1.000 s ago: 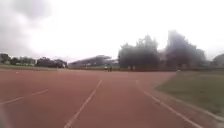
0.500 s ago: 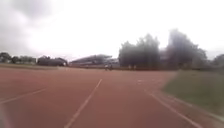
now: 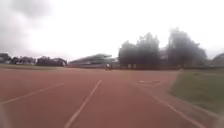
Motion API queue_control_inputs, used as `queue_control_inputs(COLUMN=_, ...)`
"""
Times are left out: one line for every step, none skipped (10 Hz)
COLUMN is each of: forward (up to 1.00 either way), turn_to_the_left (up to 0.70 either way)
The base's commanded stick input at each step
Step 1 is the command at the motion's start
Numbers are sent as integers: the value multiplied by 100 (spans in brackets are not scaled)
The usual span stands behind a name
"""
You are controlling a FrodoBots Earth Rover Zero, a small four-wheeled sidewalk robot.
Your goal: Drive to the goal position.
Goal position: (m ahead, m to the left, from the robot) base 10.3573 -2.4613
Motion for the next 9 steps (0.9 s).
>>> queue_control_inputs(forward=70, turn_to_the_left=0)
queue_control_inputs(forward=70, turn_to_the_left=3)
queue_control_inputs(forward=70, turn_to_the_left=9)
queue_control_inputs(forward=70, turn_to_the_left=11)
queue_control_inputs(forward=70, turn_to_the_left=0)
queue_control_inputs(forward=70, turn_to_the_left=0)
queue_control_inputs(forward=70, turn_to_the_left=-2)
queue_control_inputs(forward=70, turn_to_the_left=-5)
queue_control_inputs(forward=70, turn_to_the_left=-35)
